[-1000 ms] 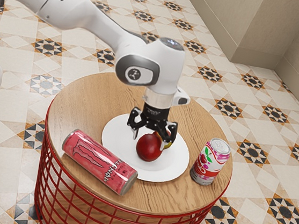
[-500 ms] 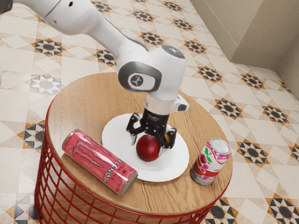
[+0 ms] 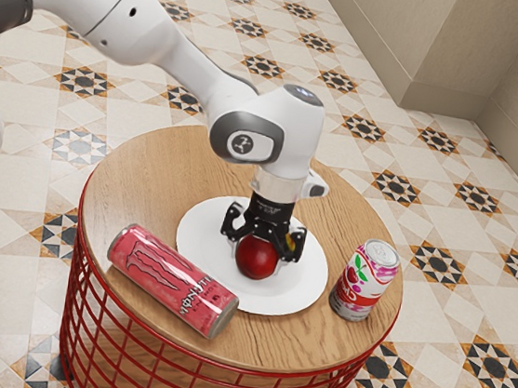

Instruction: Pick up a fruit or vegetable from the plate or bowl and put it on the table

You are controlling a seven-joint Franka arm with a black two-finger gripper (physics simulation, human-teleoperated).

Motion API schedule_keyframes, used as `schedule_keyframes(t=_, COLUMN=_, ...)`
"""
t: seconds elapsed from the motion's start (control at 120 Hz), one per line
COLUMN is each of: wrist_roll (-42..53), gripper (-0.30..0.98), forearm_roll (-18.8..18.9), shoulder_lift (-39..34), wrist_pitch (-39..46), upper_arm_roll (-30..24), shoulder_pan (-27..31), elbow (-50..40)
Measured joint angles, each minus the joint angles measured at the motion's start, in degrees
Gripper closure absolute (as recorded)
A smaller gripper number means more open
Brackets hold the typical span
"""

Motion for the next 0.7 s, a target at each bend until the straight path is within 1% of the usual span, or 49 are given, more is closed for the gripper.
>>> schedule_keyframes(t=0.075, wrist_roll=-0.1, gripper=0.21, forearm_roll=0.0, shoulder_lift=0.0, wrist_pitch=0.0, upper_arm_roll=0.0, shoulder_pan=0.0, elbow=0.0)
schedule_keyframes(t=0.167, wrist_roll=-0.3, gripper=0.27, forearm_roll=0.2, shoulder_lift=-0.1, wrist_pitch=-0.1, upper_arm_roll=0.0, shoulder_pan=0.0, elbow=0.0)
schedule_keyframes(t=0.342, wrist_roll=-0.7, gripper=0.28, forearm_roll=0.5, shoulder_lift=-1.2, wrist_pitch=-0.2, upper_arm_roll=0.0, shoulder_pan=-0.3, elbow=0.0)
schedule_keyframes(t=0.4, wrist_roll=-0.9, gripper=0.29, forearm_roll=0.6, shoulder_lift=-2.7, wrist_pitch=-0.2, upper_arm_roll=0.0, shoulder_pan=-0.5, elbow=0.2)
schedule_keyframes(t=0.533, wrist_roll=-1.7, gripper=0.3, forearm_roll=4.8, shoulder_lift=-7.7, wrist_pitch=-0.2, upper_arm_roll=0.0, shoulder_pan=0.0, elbow=1.5)
schedule_keyframes(t=0.608, wrist_roll=-1.9, gripper=0.31, forearm_roll=6.5, shoulder_lift=-9.7, wrist_pitch=-0.3, upper_arm_roll=0.1, shoulder_pan=2.9, elbow=1.6)
schedule_keyframes(t=0.7, wrist_roll=-2.0, gripper=0.31, forearm_roll=7.5, shoulder_lift=-10.5, wrist_pitch=-0.4, upper_arm_roll=0.7, shoulder_pan=9.8, elbow=1.7)
